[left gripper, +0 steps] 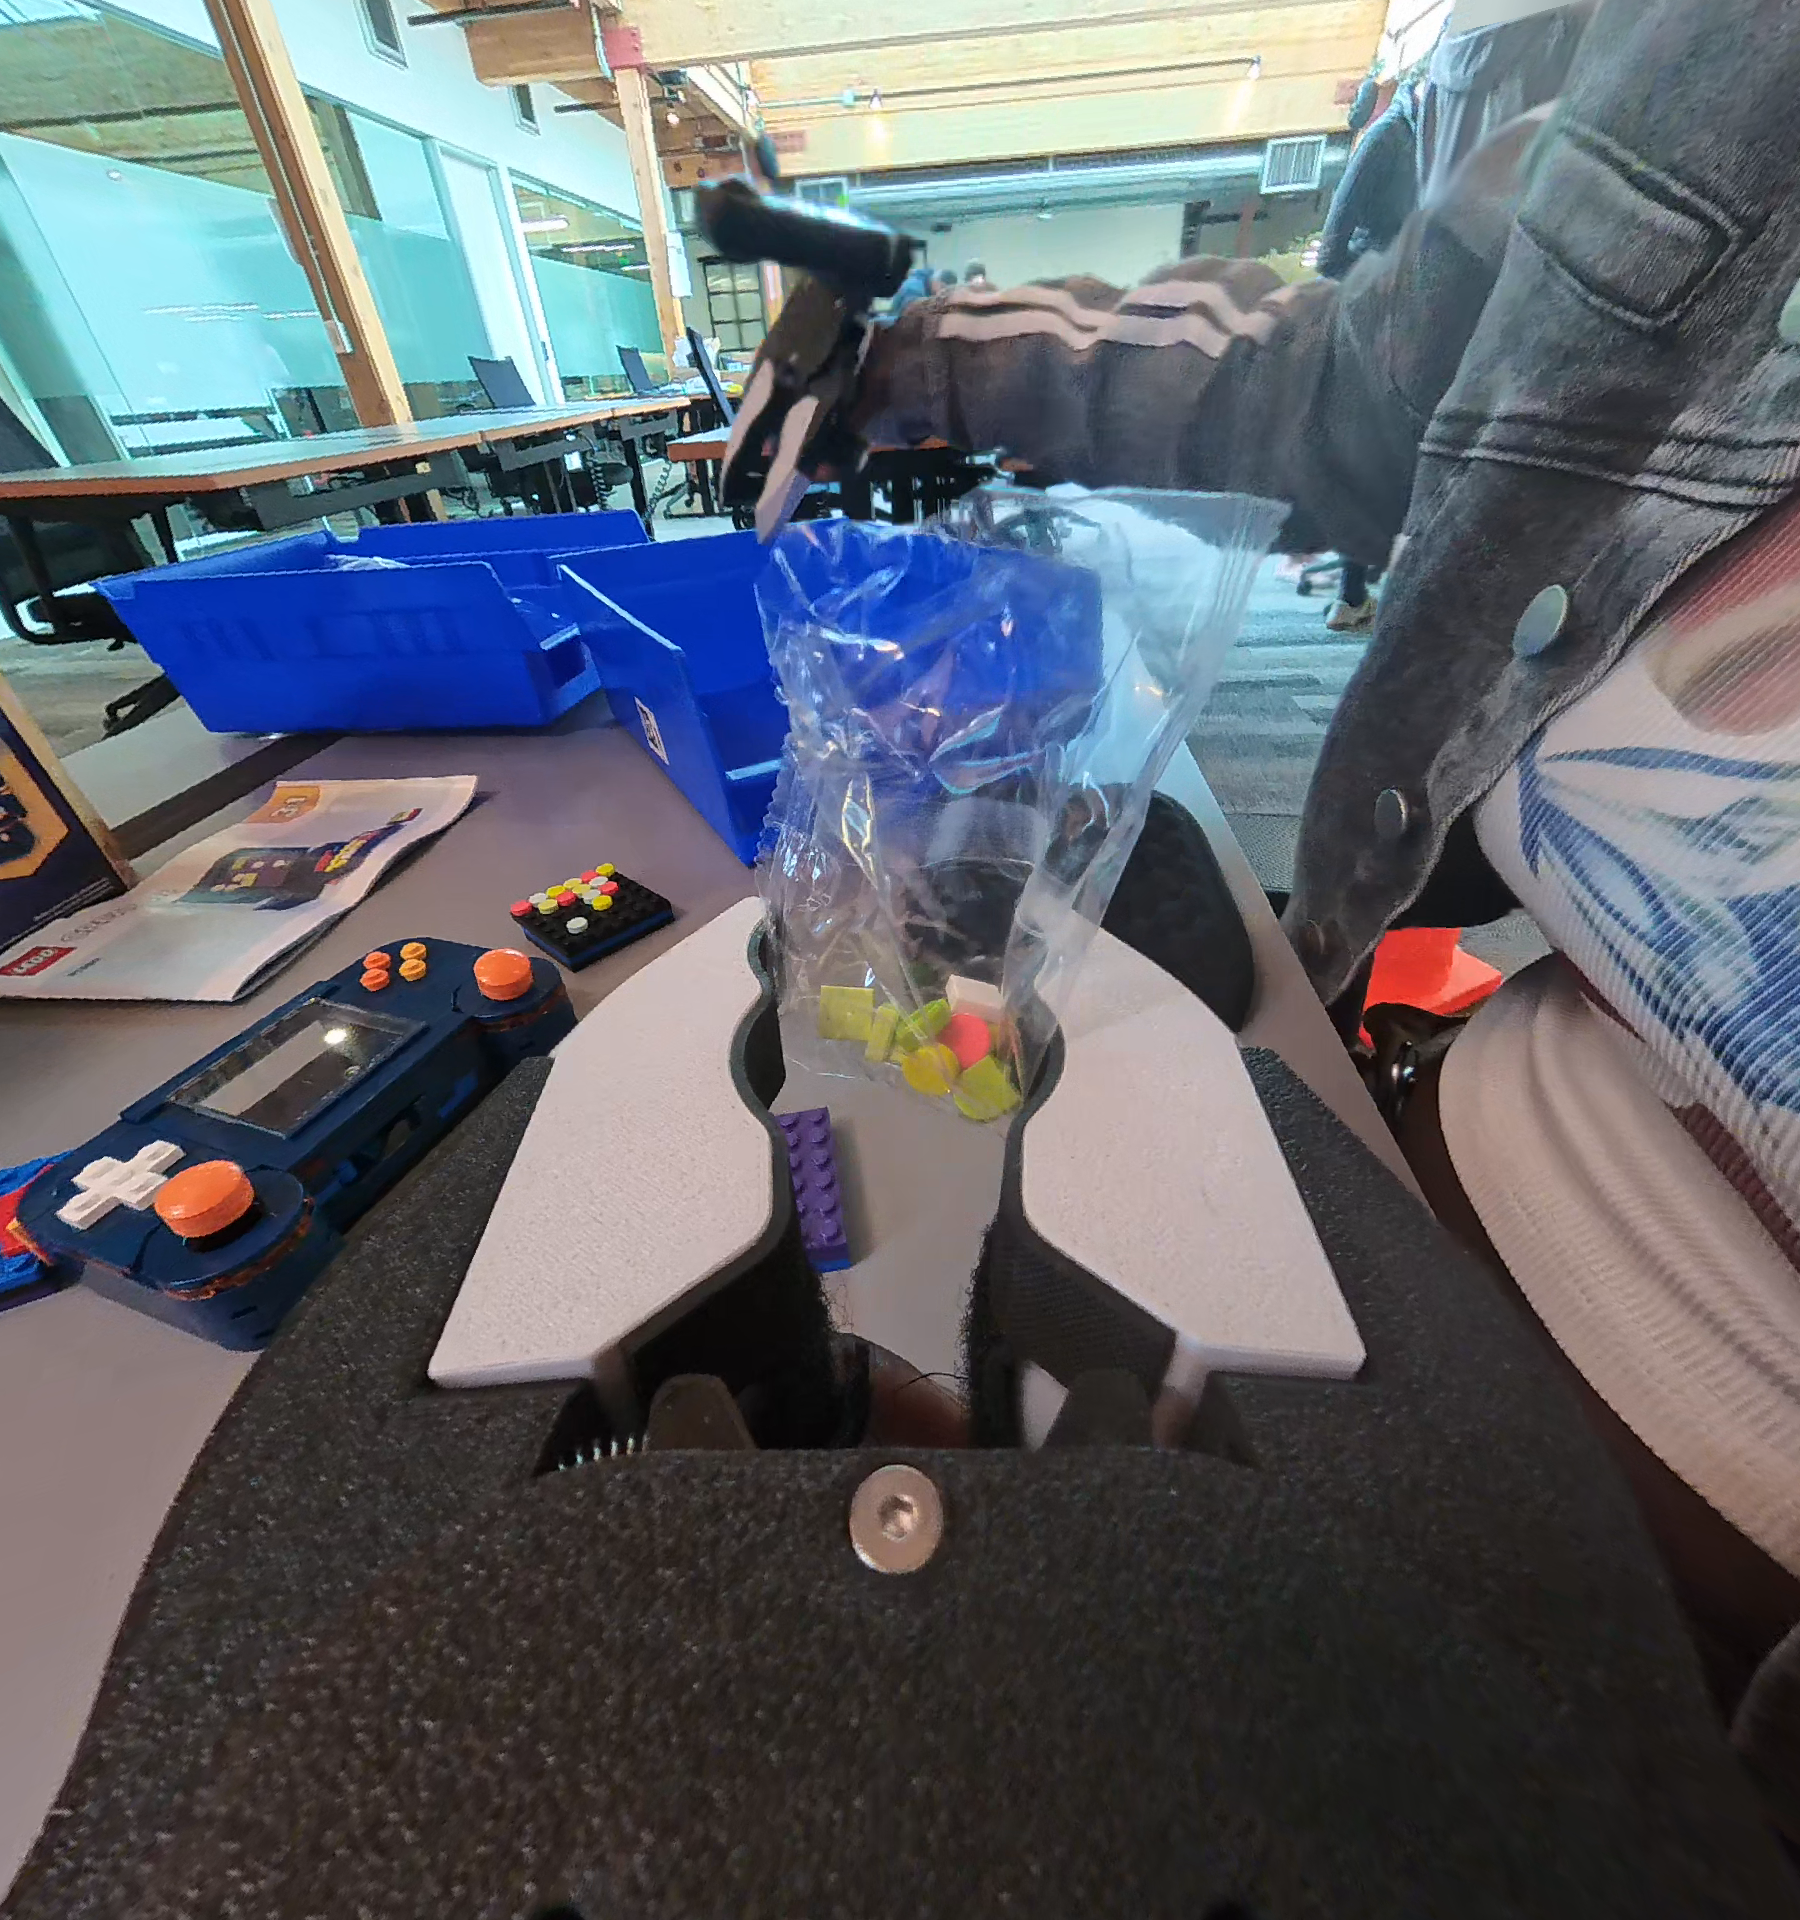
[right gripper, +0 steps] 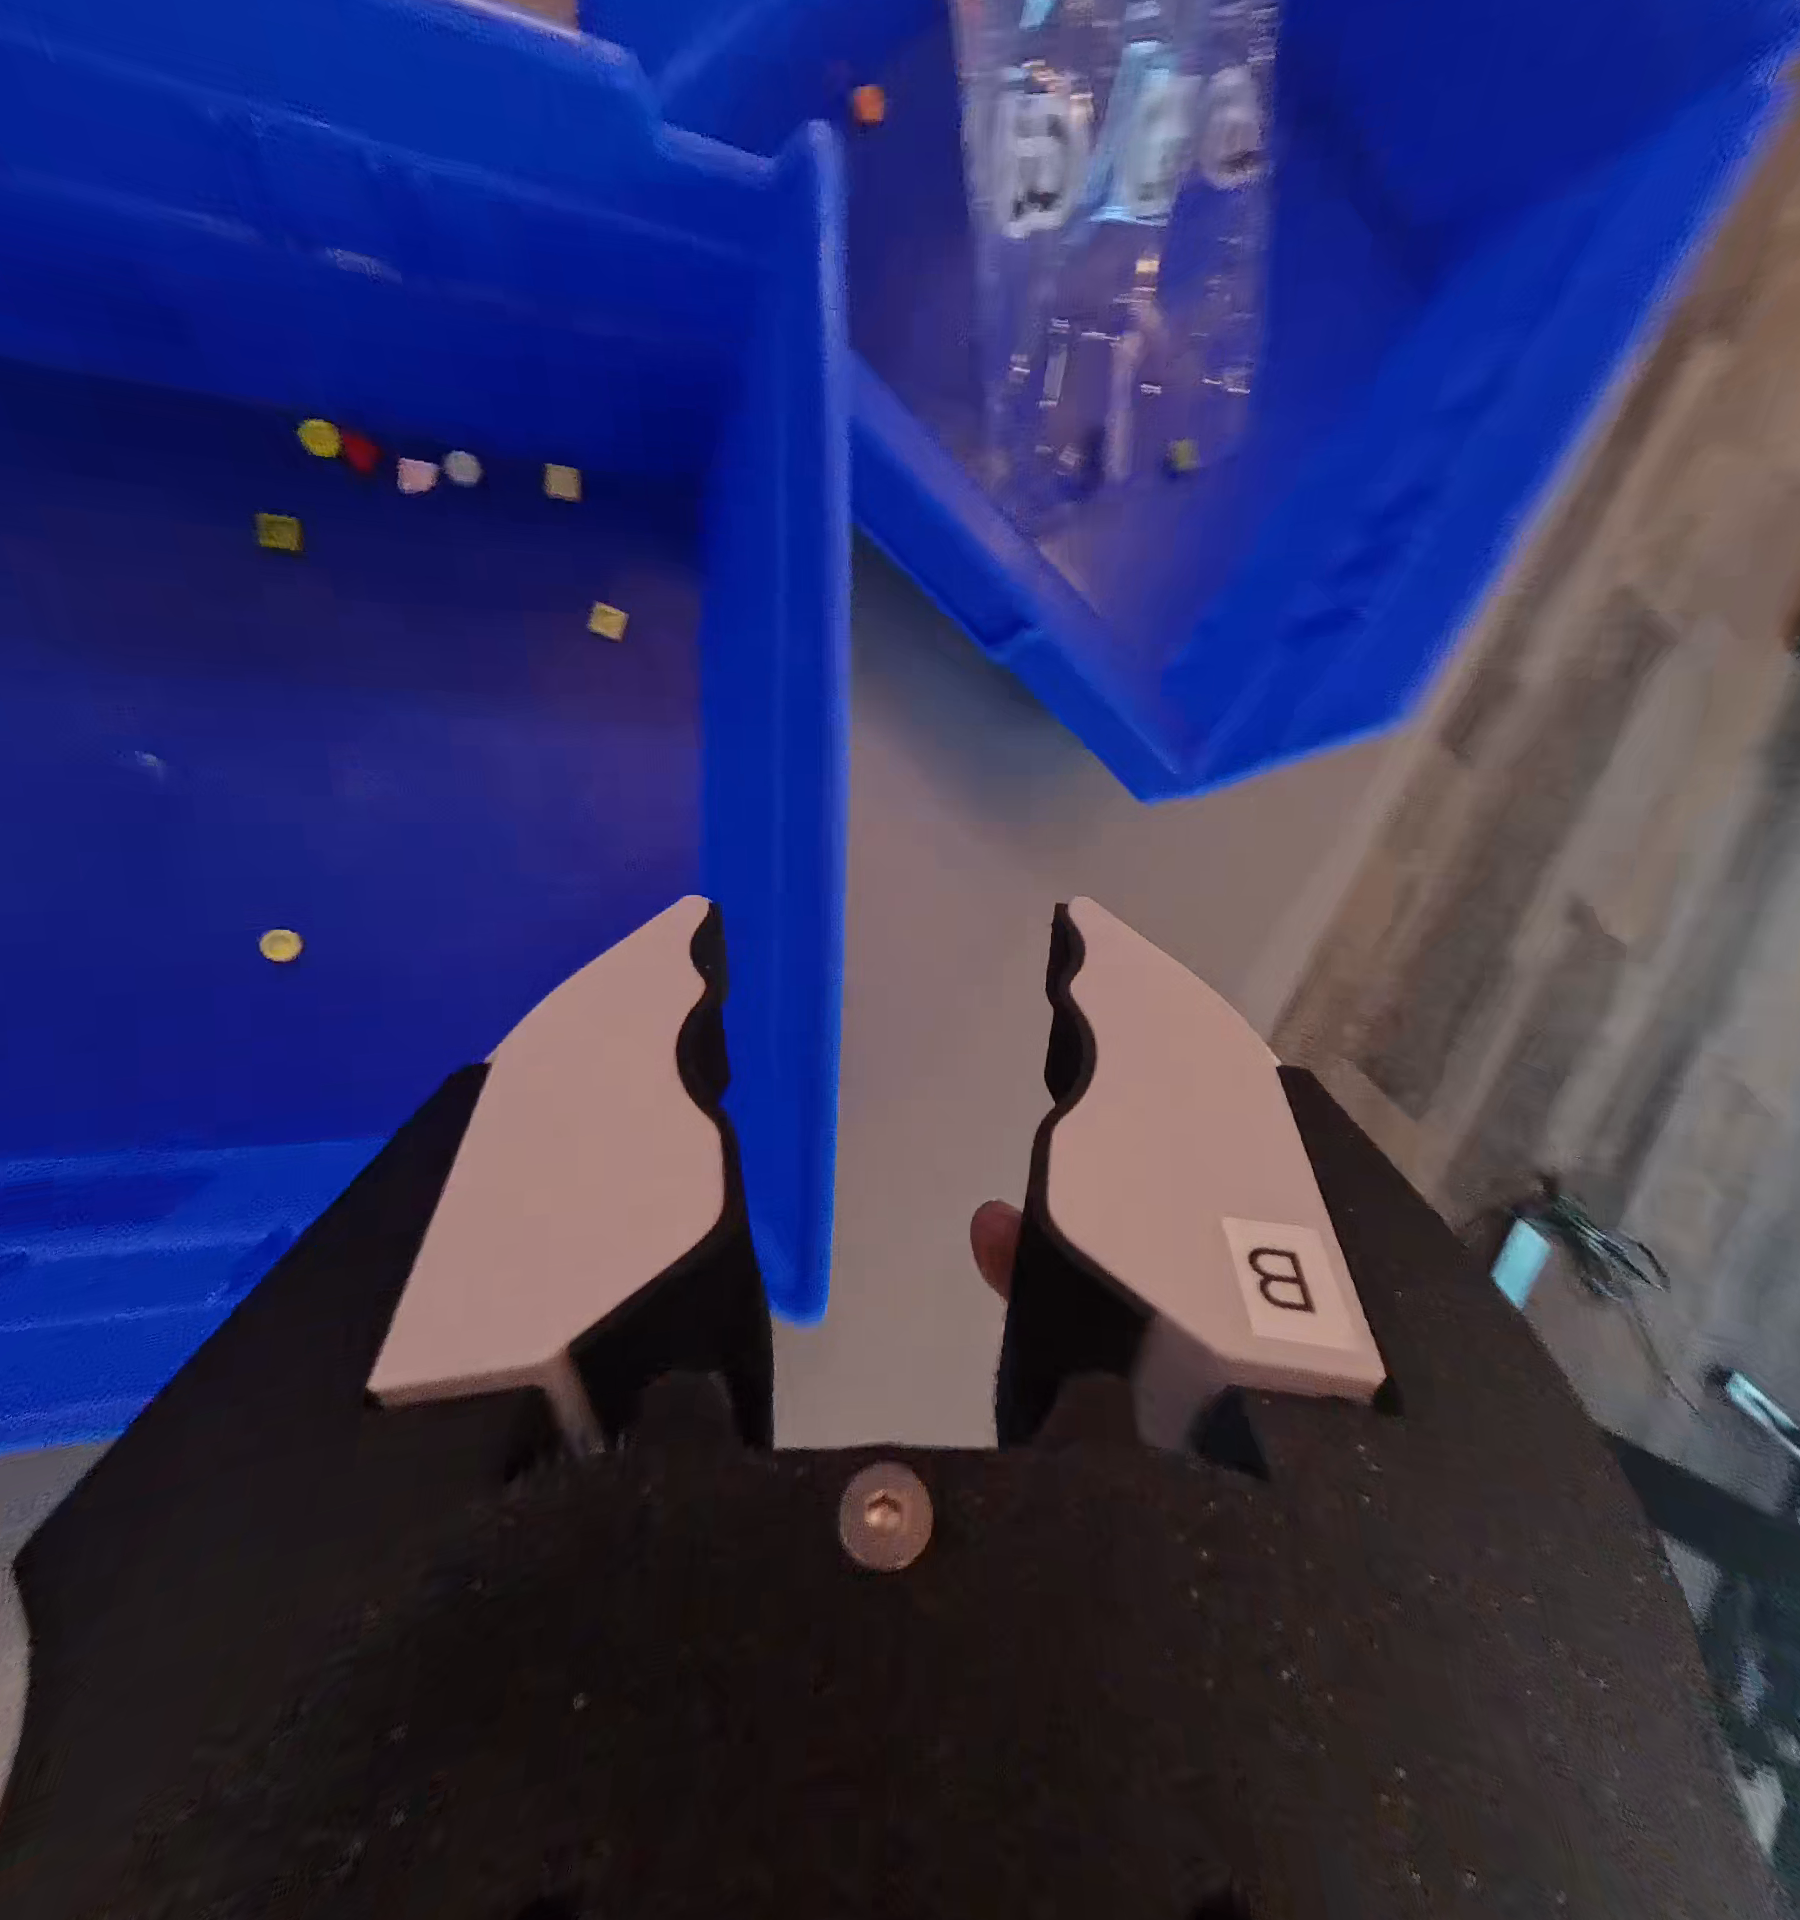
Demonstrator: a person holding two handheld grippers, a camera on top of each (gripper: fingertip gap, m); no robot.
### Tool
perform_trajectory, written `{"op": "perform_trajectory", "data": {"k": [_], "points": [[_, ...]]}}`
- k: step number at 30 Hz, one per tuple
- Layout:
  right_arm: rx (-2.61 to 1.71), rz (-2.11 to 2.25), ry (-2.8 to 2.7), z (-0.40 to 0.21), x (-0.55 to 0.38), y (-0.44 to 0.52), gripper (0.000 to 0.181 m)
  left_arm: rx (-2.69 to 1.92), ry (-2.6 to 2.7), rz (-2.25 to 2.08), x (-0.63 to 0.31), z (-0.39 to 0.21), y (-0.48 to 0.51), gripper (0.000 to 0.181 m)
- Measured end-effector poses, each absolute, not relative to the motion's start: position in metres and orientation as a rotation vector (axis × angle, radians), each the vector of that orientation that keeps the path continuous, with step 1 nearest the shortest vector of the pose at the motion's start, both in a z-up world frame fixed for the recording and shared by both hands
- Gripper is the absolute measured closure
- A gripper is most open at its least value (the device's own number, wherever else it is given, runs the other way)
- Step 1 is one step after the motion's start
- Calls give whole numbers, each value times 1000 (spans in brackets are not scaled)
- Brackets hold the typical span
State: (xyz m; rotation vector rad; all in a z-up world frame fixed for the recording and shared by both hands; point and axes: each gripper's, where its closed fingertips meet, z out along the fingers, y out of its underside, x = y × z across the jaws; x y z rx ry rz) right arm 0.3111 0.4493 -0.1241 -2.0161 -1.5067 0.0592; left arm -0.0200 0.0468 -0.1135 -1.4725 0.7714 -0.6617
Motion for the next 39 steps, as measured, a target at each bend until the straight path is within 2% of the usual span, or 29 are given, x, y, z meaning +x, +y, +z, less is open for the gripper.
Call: {"op": "perform_trajectory", "data": {"k": [8,10,12,13,16,20,32,39], "points": [[-2309,237,-1835,-177,283,448,130,-1478,746,-704,-22,-113,48,141],[-2335,257,-1893,-187,278,446,141,-1476,741,-703,-23,-112,49,141],[-2394,233,-1936,-197,278,441,167,-1478,739,-704,-23,-112,49,141],[-2418,221,-1893,-196,276,444,174,-1478,739,-704,-23,-112,49,141],[-2432,241,-1865,-190,274,436,178,-1471,738,-692,-24,-111,48,141],[-2378,163,-1806,-159,274,423,178,-1467,745,-679,-23,-112,48,141],[-2091,25,-1311,-10,271,403,178,-1460,770,-618,-20,-112,47,141],[-1922,133,-1088,23,231,385,179,-1462,683,-624,-27,-104,54,141]]}}
